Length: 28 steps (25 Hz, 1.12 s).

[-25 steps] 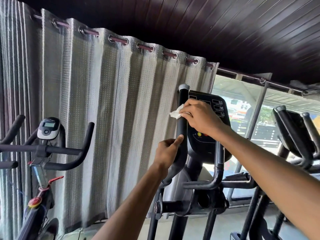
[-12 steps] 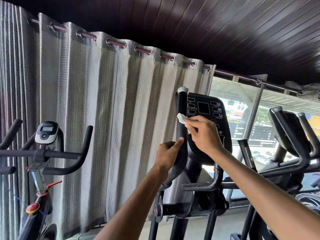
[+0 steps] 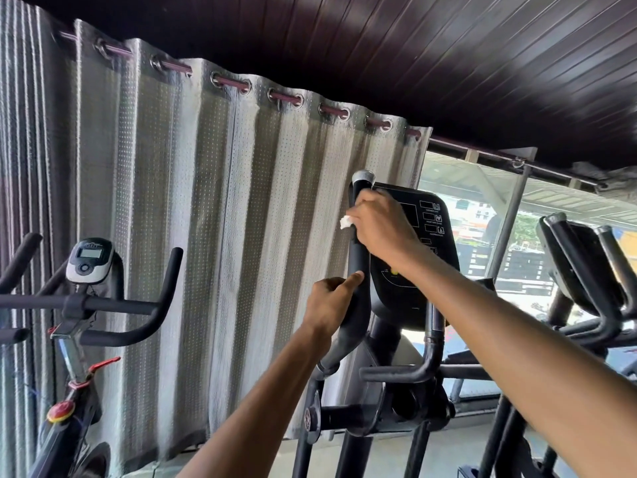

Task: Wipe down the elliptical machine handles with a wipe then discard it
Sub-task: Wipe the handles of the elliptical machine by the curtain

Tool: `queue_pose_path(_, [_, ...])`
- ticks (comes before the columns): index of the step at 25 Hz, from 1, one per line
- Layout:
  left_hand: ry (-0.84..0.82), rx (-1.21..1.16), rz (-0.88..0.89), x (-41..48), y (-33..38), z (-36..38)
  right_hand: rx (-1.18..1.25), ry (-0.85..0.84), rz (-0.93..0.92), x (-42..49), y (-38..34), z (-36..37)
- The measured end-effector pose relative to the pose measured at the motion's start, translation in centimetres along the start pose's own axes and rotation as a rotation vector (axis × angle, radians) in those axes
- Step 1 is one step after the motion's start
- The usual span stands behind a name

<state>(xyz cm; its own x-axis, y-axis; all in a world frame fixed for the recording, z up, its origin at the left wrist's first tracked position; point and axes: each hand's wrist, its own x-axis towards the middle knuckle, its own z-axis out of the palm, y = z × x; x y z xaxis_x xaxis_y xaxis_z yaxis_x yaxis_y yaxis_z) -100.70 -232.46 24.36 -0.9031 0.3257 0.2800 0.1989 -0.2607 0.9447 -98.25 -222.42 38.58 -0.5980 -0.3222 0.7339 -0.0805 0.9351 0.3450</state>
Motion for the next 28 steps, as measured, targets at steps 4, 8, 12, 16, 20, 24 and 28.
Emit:
queue_pose_path(4, [0.010,0.003,-0.001,-0.3,-0.1,0.0,-0.332,-0.448,-0.151,4.3,-5.0,-0.9])
queue_pose_path(8, [0.006,0.047,0.010,-0.8,0.0,-0.3,-0.512,-0.708,-0.079,5.1,-7.0,0.3])
queue_pose_path(12, [0.001,0.071,0.004,-1.3,0.6,-0.4,-0.252,-0.432,-0.123,2.6,-4.4,-1.1])
queue_pose_path(16, [0.018,0.087,0.004,-1.4,0.8,-0.2,0.065,0.214,-0.096,-3.9,0.0,2.1])
queue_pose_path(20, [0.030,0.131,-0.024,-1.4,1.1,-0.1,0.645,0.612,0.349,-7.8,-1.3,5.5])
queue_pose_path(24, [0.032,0.123,-0.015,-2.1,1.5,0.0,1.057,0.544,0.874,-7.3,-1.9,7.8])
queue_pose_path(28, [0.061,0.138,-0.008,-2.8,2.3,0.6,1.900,0.207,1.192,-4.4,-1.0,8.3])
